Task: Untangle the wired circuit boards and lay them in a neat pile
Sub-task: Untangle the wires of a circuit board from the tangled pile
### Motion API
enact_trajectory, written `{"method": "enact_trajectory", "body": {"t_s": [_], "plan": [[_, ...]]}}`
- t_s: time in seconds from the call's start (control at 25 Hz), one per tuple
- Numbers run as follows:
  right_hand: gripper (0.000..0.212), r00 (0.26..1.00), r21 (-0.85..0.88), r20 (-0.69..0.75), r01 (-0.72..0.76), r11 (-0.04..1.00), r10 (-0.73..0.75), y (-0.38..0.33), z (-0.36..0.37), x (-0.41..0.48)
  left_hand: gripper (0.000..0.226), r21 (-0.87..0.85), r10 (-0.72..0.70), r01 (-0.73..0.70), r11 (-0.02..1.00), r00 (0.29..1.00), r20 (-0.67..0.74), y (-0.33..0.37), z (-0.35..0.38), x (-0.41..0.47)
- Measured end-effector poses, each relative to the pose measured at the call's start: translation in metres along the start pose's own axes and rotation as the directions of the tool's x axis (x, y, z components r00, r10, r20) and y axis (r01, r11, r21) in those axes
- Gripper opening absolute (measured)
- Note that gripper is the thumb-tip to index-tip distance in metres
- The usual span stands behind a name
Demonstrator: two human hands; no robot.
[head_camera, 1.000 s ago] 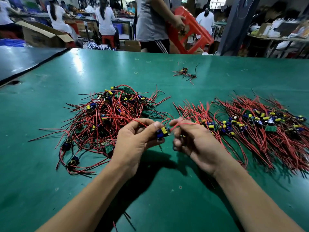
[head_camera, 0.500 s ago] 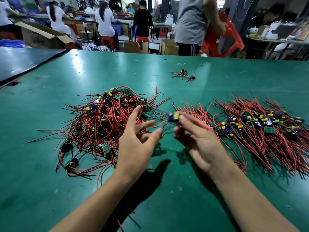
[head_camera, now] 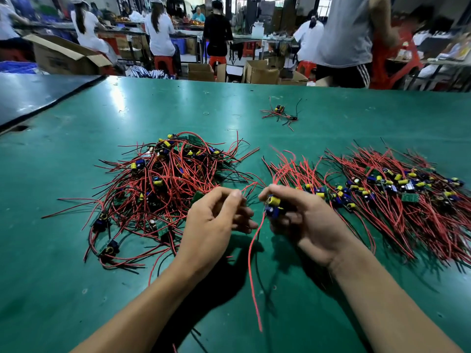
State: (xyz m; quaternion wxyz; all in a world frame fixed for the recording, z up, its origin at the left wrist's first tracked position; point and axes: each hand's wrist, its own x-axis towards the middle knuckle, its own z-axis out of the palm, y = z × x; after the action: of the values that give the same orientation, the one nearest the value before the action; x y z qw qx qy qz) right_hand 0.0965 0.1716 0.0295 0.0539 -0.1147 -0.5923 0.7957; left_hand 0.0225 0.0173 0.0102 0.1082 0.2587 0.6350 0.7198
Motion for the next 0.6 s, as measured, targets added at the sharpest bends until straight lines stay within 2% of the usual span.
{"method": "enact_trajectory", "body": {"t_s": [0.08,0.2,0.28,0.36,0.44,0.6], "plan": [[0.019,0.999,-0.092,0.049,-0.01,0.996,0.015,0.009,0.006,0.0,0.024,-0.096,-0.085,0.092,0.991,0.993,0.079,0.003,0.001,0.001],[0.037,1.0,-0.111,-0.021,0.014,0.994,-0.016,0.013,0.008,0.003,0.027,-0.07,-0.085,0.099,0.993,0.978,0.189,0.0,0.002,-0.002],[0.037,0.999,-0.112,-0.032,0.033,0.993,-0.037,0.014,0.008,0.003,0.035,0.155,0.025,-0.055,0.986,0.982,0.188,-0.007,0.0,-0.004],[0.034,0.997,-0.136,-0.045,0.057,0.989,-0.064,0.014,0.006,0.003,0.04,0.413,0.16,-0.232,0.88,0.966,0.203,-0.012,-0.003,-0.005],[0.031,0.992,-0.161,-0.079,0.081,0.984,-0.095,0.014,0.005,0.004,0.041,0.477,0.216,-0.28,0.833,0.959,0.185,-0.012,-0.009,-0.001],[0.017,0.982,-0.162,-0.144,0.1,0.982,-0.123,0.014,0.004,0.006,0.048,0.462,0.313,-0.295,0.837,0.949,0.038,-0.01,-0.02,0.009]]}}
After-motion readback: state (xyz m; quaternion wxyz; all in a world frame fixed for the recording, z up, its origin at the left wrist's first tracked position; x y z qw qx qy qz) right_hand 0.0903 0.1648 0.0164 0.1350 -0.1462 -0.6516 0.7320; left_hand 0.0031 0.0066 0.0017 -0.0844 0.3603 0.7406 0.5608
